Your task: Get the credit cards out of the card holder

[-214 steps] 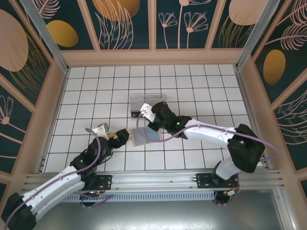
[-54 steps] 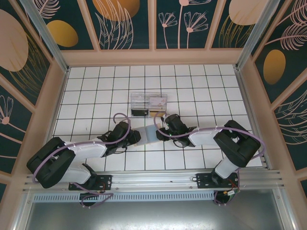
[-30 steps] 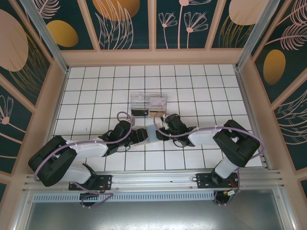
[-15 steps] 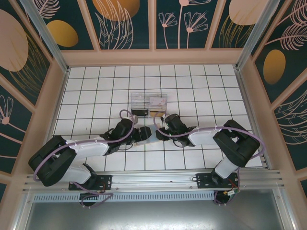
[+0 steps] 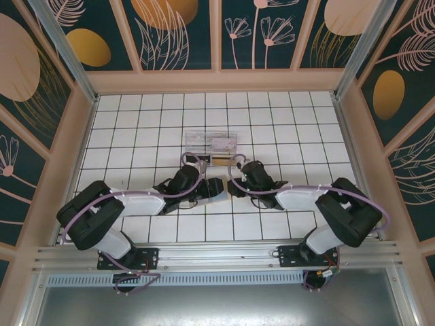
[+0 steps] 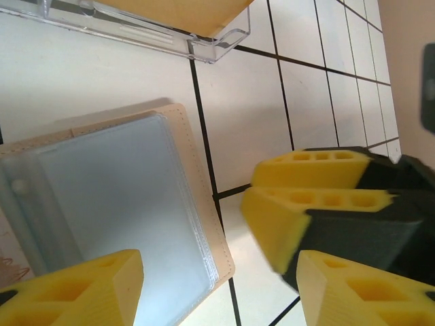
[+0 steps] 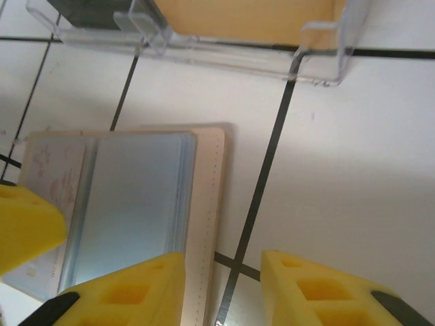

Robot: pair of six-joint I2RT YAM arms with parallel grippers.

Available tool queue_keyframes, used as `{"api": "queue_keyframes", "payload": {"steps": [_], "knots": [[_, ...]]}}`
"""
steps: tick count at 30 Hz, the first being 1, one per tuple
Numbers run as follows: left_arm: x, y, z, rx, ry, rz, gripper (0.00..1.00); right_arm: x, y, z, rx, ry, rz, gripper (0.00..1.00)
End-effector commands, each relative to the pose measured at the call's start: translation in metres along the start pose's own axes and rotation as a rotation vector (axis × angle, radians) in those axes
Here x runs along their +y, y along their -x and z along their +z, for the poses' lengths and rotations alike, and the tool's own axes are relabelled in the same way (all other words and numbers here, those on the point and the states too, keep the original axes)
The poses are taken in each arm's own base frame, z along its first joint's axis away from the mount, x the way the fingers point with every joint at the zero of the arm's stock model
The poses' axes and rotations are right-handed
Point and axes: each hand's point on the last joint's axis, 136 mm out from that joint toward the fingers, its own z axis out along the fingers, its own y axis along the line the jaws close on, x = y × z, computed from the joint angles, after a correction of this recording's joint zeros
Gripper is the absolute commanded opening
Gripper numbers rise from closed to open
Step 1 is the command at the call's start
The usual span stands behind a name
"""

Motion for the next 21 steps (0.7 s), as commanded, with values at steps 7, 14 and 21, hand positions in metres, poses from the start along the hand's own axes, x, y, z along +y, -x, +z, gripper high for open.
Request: {"api": "queue_keyframes", "payload": {"steps": [7,14,21], "knots": [[0.012,0.014,-0.019,-0.092,0.092,0.039,0.53,-0.004,0.005,-0.003,-0.016,-0.017,0.047,0.36],[0.042,0.019,-0.048,-0.167,0.209,0.026,0.37,0.009,0.015,-0.004,-0.029,0.005,0.039,0.37],[0.076,0.015,-0.075,-0.224,0.276,-0.015,0.19,0.037,0.023,0.001,-0.024,0.048,-0.003,0.36]]}}
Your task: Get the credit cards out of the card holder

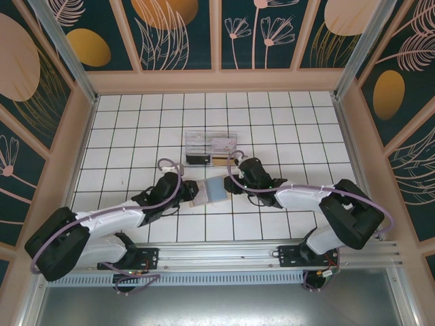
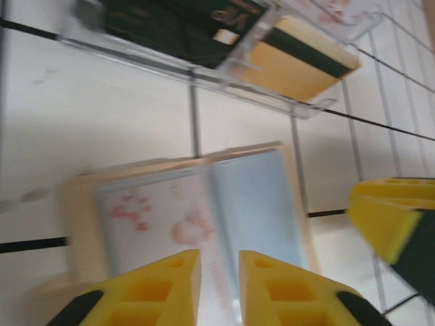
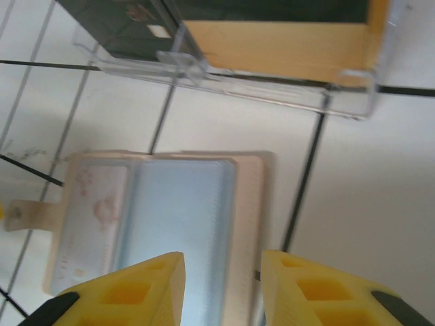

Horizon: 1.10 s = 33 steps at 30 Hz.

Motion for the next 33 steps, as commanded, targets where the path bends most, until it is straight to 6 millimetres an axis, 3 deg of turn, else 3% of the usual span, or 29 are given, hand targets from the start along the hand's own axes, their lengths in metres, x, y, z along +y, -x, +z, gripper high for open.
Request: {"api": "queue_keyframes", "payload": {"steps": [1,3,8,22,26,33], "knots": [[0.025,-0.003,-0.006,-0.018,0.074,-0.009,0.15,0.016,0.008,0.005,-0.004,0.019,-0.007,0.36],[0.03,-0.006,-0.008,-0.014,0.079,-0.016,0.09,0.025,0.008,0.008,0.007,0.04,-0.01,0.36],[0.037,-0.014,-0.008,0.003,0.075,-0.022,0.08,0.044,0.004,0.017,0.048,0.103,0.001,0.31],[0.004,-0.01,0.002,0.03,-0.047,0.024,0.08,0.077,-0.014,0.047,0.179,0.208,0.058,0.23],[0.018,-0.021,0.007,0.061,0.0,0.012,0.07,0.08,-0.017,0.053,0.202,0.211,0.069,0.23],[0.042,-0.035,0.005,0.087,0.068,-0.025,0.05,0.066,-0.03,0.058,0.244,0.152,0.107,0.23]]}}
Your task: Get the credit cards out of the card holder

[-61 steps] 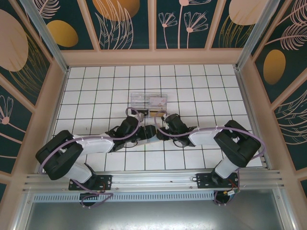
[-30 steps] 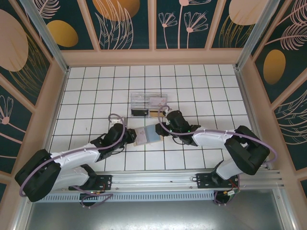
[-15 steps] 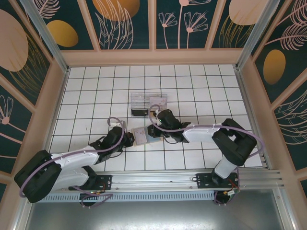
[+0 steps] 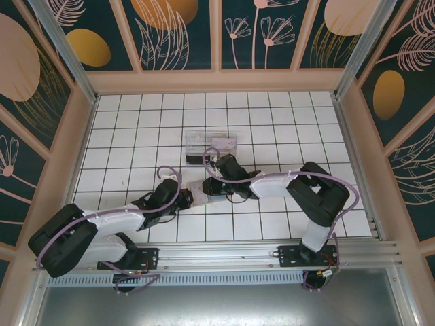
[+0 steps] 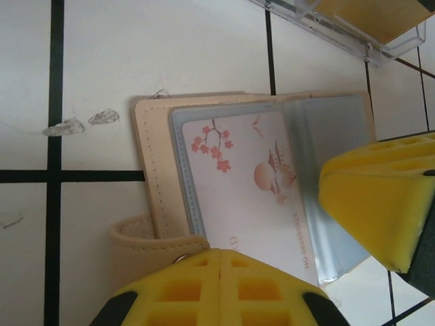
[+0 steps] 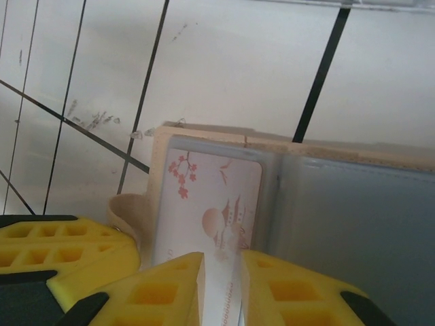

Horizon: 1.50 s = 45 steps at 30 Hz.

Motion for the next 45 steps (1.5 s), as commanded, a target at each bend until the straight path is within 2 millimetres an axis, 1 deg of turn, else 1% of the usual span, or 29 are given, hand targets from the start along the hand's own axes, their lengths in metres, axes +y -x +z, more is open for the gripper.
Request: {"api": "queue_keyframes", "payload": {"steps": [1,6,9,19,22,25,27,29,33,37,40,44,45], "knots": [[0.013,-0.003,-0.001,-0.006,0.032,-0.027,0.05,0.0,-0.003,0.004,0.024,-0.005,0.036,0.24],[0.016,-0.006,0.0,0.004,0.041,-0.027,0.05,0.0,-0.008,0.009,0.046,0.01,0.053,0.24],[0.017,-0.008,0.001,0.012,0.05,-0.027,0.05,-0.003,-0.009,0.011,0.053,-0.003,0.062,0.24],[0.016,-0.009,0.004,0.019,0.039,-0.031,0.05,0.002,-0.014,0.016,0.088,0.028,0.07,0.21],[0.015,-0.009,0.005,0.022,0.037,-0.03,0.05,0.002,-0.015,0.017,0.093,0.032,0.069,0.17],[0.016,-0.01,0.005,0.023,0.039,-0.031,0.05,0.003,-0.016,0.016,0.092,0.033,0.068,0.08],[0.017,-0.01,0.005,0.024,0.047,-0.034,0.04,0.0,-0.015,0.014,0.087,0.025,0.071,0.04],[0.022,-0.009,0.006,0.021,0.077,-0.04,0.0,-0.003,-0.013,0.011,0.077,0.018,0.077,0.0],[0.037,-0.012,0.007,0.032,0.16,-0.042,0.0,-0.013,-0.009,0.0,0.05,0.006,0.096,0.0],[0.04,-0.013,0.006,0.03,0.174,-0.049,0.0,-0.021,-0.006,-0.008,0.031,0.003,0.115,0.0],[0.039,-0.011,0.006,0.025,0.169,-0.048,0.0,-0.025,-0.006,-0.011,0.029,-0.002,0.117,0.0],[0.037,-0.011,0.006,0.027,0.16,-0.047,0.0,-0.023,-0.005,-0.012,0.026,0.003,0.116,0.0],[0.037,-0.012,0.006,0.028,0.158,-0.048,0.0,-0.022,-0.004,-0.012,0.024,0.011,0.114,0.03]]}}
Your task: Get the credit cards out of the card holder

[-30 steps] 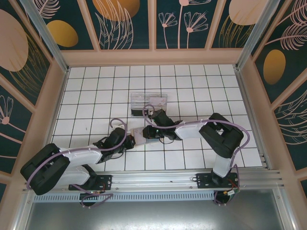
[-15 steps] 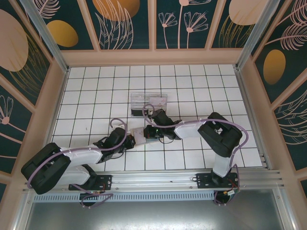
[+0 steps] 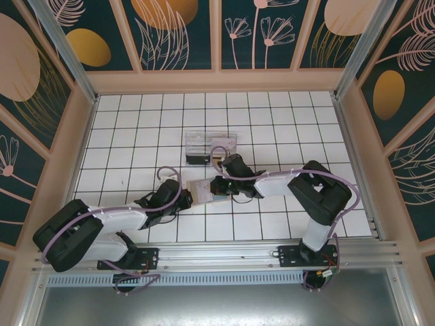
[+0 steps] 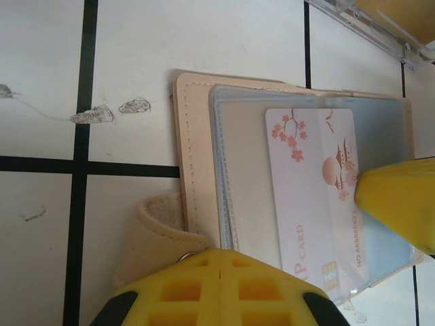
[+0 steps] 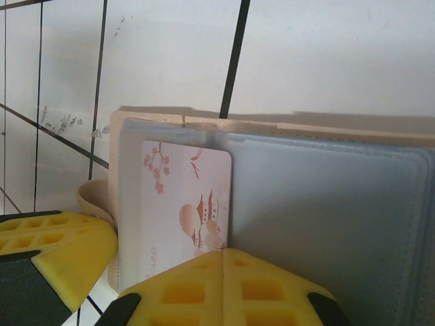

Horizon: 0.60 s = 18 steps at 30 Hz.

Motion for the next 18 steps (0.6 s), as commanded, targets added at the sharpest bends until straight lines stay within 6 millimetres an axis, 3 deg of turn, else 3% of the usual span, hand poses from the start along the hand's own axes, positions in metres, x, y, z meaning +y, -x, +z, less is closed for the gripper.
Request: {"api": "queue_keyframes", "payload": {"steps": [1,2,4,12,15,18], "knots": [[0.027,-0.009,0.001,0.026,0.109,-0.011,0.0,0.004,0.0,-0.005,0.002,0.025,0.005,0.12],[0.025,-0.008,0.001,0.025,0.104,-0.01,0.0,0.007,0.0,-0.004,0.005,0.038,0.005,0.19],[0.025,-0.009,0.001,0.029,0.101,-0.007,0.0,0.008,-0.001,0.0,0.017,0.049,0.011,0.23],[0.022,-0.01,0.003,0.035,0.087,-0.009,0.0,0.008,-0.005,0.01,0.045,0.058,0.023,0.24],[0.021,-0.01,0.004,0.04,0.084,-0.009,0.0,0.011,-0.004,0.012,0.045,0.065,0.018,0.21],[0.022,-0.012,0.004,0.044,0.086,-0.009,0.0,0.009,-0.003,0.012,0.042,0.059,0.021,0.08]]}}
